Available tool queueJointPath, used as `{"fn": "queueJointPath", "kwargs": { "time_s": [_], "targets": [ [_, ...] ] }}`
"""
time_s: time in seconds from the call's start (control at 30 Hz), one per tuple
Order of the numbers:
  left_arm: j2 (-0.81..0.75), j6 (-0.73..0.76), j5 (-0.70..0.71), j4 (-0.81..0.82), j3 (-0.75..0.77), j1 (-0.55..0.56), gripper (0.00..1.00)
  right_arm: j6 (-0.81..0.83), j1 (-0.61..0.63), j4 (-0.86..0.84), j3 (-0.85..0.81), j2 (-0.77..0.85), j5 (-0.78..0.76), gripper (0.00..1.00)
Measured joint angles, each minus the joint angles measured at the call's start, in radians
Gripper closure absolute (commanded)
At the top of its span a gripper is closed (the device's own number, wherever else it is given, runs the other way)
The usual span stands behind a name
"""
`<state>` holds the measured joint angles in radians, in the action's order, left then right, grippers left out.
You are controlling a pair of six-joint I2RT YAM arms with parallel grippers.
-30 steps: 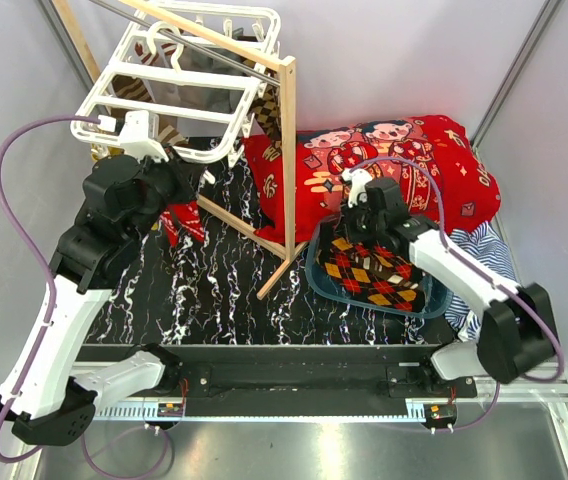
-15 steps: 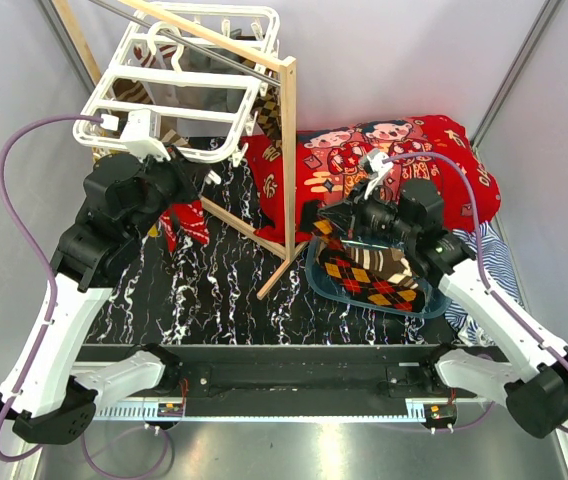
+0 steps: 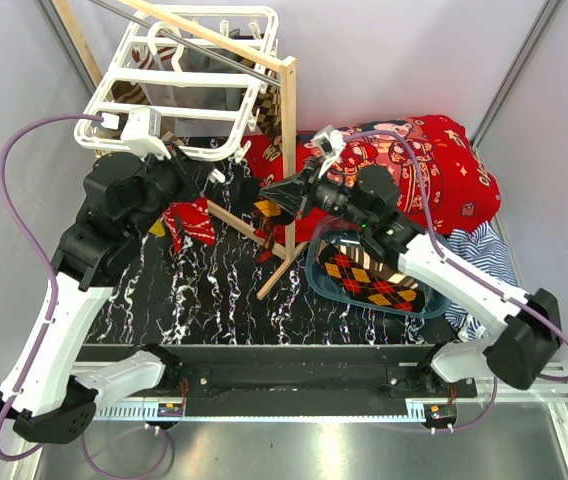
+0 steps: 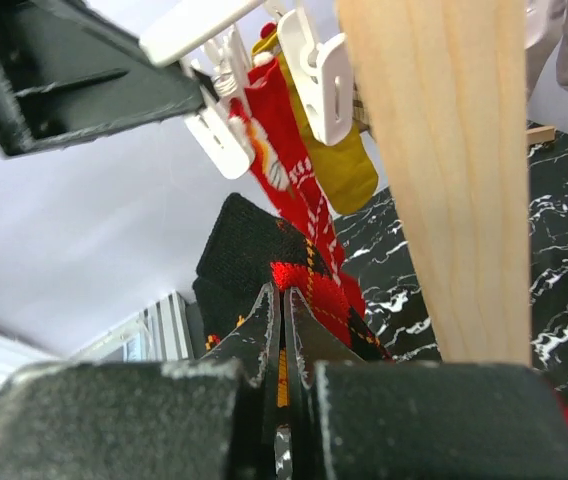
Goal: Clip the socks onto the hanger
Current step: Clamp the sock onto the hanger.
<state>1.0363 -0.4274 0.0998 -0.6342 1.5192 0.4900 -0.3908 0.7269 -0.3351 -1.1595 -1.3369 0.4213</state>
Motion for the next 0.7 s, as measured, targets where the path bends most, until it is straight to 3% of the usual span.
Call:
{"fn": "queueJointPath", "kwargs": {
  "time_s": [0.27, 0.7],
  "targets": [
    [0.0, -0.003, -0.008, 0.0, 0.0, 0.0, 1.0, -0.041, 0.028, -0.039, -0.057, -0.105, -0.091, 1.0],
    [-0.001, -0.011, -0.019, 0.0, 0.0, 0.0, 1.0, -0.062, 0.039, -0.065, -0.112, -0.153, -0.097, 1.0]
  ]
}}
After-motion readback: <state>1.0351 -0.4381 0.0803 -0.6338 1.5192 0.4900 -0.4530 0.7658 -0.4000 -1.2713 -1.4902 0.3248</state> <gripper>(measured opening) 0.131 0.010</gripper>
